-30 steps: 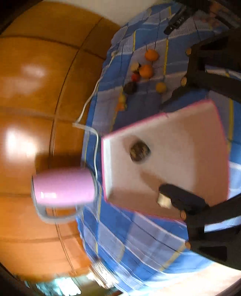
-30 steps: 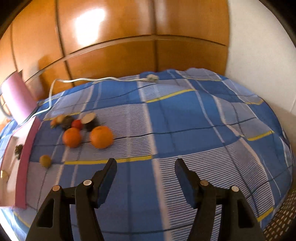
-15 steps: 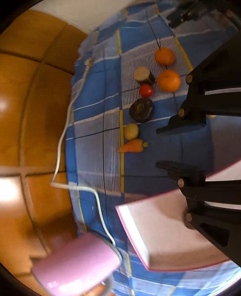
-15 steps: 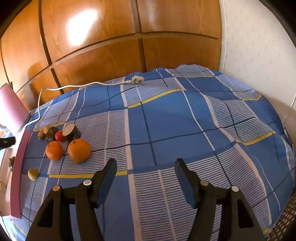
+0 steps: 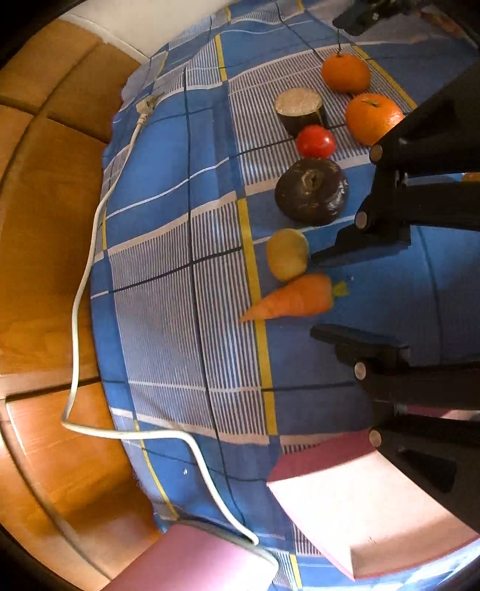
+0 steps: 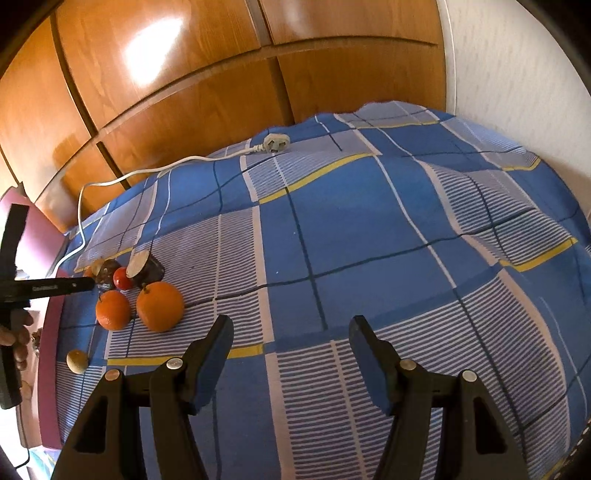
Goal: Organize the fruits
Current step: 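Reach the left gripper to the orange carrot and grasp it, then carry the carrot into the tray and open the left gripper, then reach the right gripper to a small yellow round fruit and grasp it, then carry the yellow fruit into the tray and open the right gripper, then reach the left gripper to another small yellow fruit and grasp it, then carry the yellow fruit into the tray and open the left gripper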
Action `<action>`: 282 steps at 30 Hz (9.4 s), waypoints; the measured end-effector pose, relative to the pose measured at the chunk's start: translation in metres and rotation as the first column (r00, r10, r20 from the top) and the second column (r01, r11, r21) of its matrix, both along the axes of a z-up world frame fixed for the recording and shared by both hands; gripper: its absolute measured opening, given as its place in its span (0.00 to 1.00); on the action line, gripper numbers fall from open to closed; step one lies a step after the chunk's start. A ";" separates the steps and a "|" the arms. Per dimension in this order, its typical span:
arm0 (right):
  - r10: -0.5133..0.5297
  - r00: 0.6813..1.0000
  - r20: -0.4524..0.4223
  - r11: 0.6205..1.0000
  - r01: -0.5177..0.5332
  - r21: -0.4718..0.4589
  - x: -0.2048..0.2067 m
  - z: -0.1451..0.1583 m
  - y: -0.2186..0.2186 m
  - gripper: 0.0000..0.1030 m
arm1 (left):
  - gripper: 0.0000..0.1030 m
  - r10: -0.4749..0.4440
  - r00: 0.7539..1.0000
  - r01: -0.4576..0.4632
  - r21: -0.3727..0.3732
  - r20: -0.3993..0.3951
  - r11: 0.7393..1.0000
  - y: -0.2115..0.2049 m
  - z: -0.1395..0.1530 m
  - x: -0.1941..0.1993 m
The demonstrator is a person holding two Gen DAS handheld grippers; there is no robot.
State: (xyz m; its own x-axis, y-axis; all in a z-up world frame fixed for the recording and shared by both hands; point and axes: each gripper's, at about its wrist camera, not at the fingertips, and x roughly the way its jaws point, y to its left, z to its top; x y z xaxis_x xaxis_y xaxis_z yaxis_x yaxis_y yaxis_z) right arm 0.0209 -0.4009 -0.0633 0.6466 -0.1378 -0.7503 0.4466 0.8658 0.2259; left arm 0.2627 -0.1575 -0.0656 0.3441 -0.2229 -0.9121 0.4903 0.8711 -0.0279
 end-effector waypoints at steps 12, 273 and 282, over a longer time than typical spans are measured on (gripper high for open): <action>0.014 0.999 -0.040 1.000 -0.015 -0.027 0.004 -0.008 0.006 0.64 | 0.22 0.034 0.997 -0.029 -0.085 0.067 0.996 0.009 0.015 -0.017; -0.240 0.970 -0.038 0.964 0.234 -0.123 -0.048 -0.009 -0.027 0.41 | 0.24 0.039 0.992 -0.025 -0.115 0.120 0.993 0.007 0.005 -0.150; -0.232 0.972 -0.035 0.966 0.226 -0.130 -0.048 -0.011 -0.027 0.44 | 0.25 0.209 0.970 -0.159 -0.325 0.123 0.932 0.075 0.055 -0.159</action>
State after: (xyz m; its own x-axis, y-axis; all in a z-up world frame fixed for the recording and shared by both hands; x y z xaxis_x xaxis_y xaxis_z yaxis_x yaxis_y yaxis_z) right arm -0.0271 -0.4277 -0.0739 0.5493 -0.3716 -0.7485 0.6440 0.7590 0.0957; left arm 0.1042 -0.0827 -0.0110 0.5360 -0.4053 -0.7405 0.3420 0.9063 -0.2485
